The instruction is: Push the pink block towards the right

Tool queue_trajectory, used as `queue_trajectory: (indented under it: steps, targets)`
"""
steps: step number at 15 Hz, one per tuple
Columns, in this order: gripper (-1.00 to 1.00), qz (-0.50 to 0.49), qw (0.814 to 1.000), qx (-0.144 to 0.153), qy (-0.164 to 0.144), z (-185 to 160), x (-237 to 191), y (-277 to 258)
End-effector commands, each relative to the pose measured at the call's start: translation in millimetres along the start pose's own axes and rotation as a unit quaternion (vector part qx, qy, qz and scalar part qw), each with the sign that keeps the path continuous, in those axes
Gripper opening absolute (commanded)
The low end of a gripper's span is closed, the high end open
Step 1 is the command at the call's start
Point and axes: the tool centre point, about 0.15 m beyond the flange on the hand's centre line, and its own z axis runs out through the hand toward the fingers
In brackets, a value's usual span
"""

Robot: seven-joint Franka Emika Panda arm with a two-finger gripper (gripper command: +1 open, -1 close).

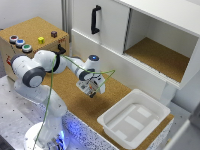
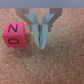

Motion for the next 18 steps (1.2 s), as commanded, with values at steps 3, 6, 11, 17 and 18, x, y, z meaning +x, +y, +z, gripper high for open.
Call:
queue_trajectory:
  steps: [3,6,11,17,18]
  targets:
    - [-1.00,-0.006,1.000,-0.009,0.014,8,6,46]
    - [-1.00,-0.006,1.000,-0.007,0.016,10,11,61]
    - [-1.00,-0.003,1.000,-0.001,0.014,17,15,82]
    - [-1.00,-0.017,1.000,0.009,0.019,16,23,93]
    - [-1.00,-0.024,0.999,0.012,0.026,10,25,91]
